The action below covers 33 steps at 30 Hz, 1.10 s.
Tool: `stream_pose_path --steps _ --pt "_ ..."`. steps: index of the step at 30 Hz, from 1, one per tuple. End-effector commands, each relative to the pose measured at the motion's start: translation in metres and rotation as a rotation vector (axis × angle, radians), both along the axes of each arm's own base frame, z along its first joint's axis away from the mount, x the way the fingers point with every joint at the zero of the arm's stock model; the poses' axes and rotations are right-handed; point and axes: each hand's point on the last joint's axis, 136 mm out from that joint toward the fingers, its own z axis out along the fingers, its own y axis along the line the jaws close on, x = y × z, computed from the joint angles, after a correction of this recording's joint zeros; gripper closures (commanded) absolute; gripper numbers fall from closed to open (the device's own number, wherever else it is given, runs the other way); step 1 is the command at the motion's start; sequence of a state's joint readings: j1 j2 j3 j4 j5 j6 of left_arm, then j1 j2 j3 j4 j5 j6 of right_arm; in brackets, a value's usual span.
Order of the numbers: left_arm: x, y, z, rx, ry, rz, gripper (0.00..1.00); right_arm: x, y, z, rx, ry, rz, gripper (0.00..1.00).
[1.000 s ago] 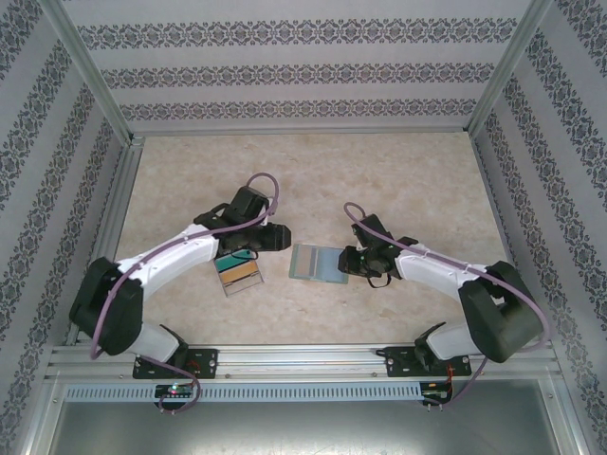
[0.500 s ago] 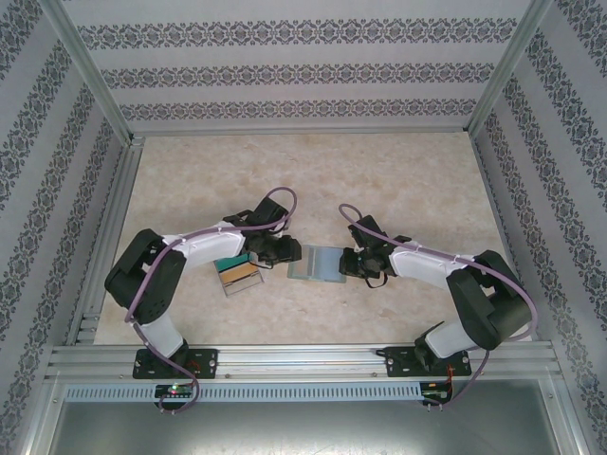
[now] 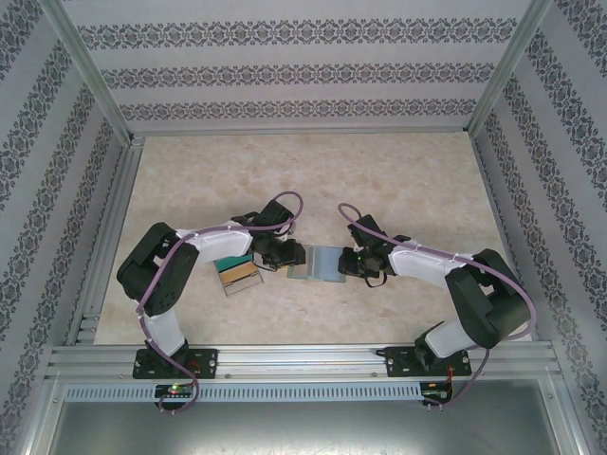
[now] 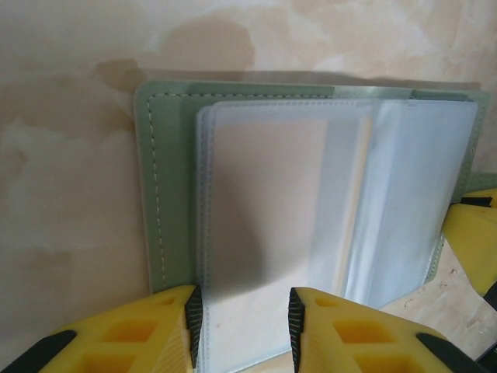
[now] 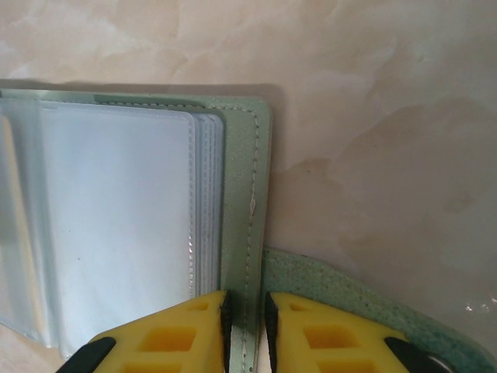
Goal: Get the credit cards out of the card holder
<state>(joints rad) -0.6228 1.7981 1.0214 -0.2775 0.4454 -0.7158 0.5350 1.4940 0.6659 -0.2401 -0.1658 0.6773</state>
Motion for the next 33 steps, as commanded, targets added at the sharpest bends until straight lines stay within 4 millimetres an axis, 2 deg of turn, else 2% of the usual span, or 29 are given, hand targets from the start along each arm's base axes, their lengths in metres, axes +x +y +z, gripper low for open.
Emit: stream_pose_path --steps 1,5,11,20,26,33 --pt "0.002 -0.013 0.004 -0.024 -0.008 -0.027 0.63 -0.008 0.003 -0.011 -0.009 0.042 0.016 0.76" --pt "0.0 -0.019 0.003 -0.05 0.001 -0.041 0.61 -0.009 0.005 -0.012 -0.007 0.047 0.017 0.76" --pt "0.001 -0.036 0.021 -0.174 -0.027 -0.054 0.48 -0.01 0.008 -0.015 -0.006 0.058 0.022 0.77" --pt "0.002 -0.044 0.039 -0.233 -0.056 -0.074 0.36 -0.011 0.008 -0.016 -0.009 0.061 0.023 0.77" --pt "0.003 -0.06 0.053 -0.303 -0.067 -0.104 0.35 -0.011 0.008 -0.015 -0.008 0.059 0.016 0.76" --pt "-0.001 -0.093 0.059 -0.367 -0.048 -0.167 0.37 -0.009 -0.005 -0.007 -0.021 0.016 -0.043 0.72"
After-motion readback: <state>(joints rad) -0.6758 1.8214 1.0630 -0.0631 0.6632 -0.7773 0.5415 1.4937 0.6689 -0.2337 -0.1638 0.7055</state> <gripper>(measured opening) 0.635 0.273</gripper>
